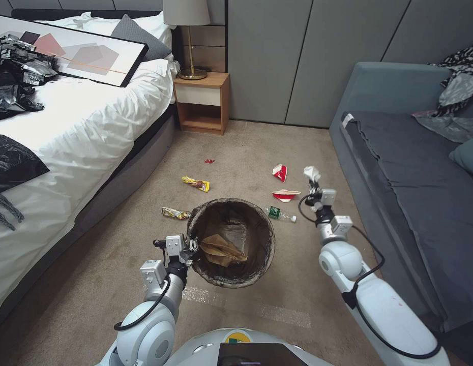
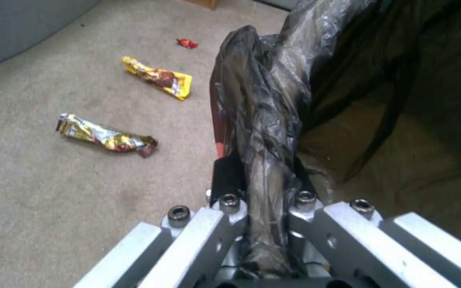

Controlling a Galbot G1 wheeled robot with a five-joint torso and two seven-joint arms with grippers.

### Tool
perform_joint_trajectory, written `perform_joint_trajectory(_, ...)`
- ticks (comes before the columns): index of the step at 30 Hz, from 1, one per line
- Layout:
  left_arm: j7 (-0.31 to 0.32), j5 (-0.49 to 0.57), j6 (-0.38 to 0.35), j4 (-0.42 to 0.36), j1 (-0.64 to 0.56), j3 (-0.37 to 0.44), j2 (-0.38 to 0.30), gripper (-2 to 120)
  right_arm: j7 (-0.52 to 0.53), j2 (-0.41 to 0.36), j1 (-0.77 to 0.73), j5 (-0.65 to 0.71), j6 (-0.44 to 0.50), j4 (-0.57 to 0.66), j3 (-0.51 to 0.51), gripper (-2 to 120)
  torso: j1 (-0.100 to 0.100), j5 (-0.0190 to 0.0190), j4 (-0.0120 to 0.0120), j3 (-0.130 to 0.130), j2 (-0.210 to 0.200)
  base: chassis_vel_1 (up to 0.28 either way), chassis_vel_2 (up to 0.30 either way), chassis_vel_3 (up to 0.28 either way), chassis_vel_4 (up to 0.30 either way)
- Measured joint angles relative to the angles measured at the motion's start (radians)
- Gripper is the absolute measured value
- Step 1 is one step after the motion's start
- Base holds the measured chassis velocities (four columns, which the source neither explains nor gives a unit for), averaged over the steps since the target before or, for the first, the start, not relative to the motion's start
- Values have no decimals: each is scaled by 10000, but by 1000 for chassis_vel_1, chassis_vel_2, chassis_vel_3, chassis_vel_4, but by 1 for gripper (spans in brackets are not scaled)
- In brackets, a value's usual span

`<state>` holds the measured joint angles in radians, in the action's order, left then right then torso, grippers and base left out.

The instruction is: Pick up the trash bin, then pick up the garbage from the floor and place it into the trash bin.

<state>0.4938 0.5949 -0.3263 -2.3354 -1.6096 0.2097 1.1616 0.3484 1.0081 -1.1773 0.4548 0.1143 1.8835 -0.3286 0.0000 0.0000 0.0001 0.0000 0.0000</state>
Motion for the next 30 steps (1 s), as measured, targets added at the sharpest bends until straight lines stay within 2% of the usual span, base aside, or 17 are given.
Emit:
perform_joint_trajectory(5, -3, 12, -17, 80, 3, -44, -33, 2, -219, -344, -399, 268, 182, 1966, -105, 0, 0, -1, 0, -1, 0, 0, 0, 0, 0)
perform_joint_trajectory(13, -8, 39, -57, 149, 69, -70, -18, 2, -1114, -802, -991, 505, 396, 3536, 134, 0, 0, 3, 0, 0, 0, 0, 0, 0, 0)
perform_joint_trajectory(18, -8, 83, -84, 157, 77, -77, -12, 2, -1568, -1034, -1248, 541, 528, 3866, 242, 0, 0, -1, -1, -1, 0, 0, 0, 0, 0)
perform_joint_trajectory(19, -8, 128, -117, 164, 83, -96, -10, 2, -2000, -1288, -1516, 579, 617, 4119, 378, 0, 0, -1, -3, -1, 0, 0, 0, 0, 0)
perform_joint_trajectory(22, -7, 158, -146, 169, 112, -123, -4, 2, -2443, -1630, -1775, 581, 686, 4310, 553, 0, 0, 2, -2, -1, 0, 0, 0, 0, 0)
perform_joint_trajectory(30, -5, 191, -189, 175, 181, -158, 91, 2, -3587, -2561, -2313, 286, 1005, 4254, 1142, 0, 0, 0, -1, 0, 0, 0, 0, 0, 0)
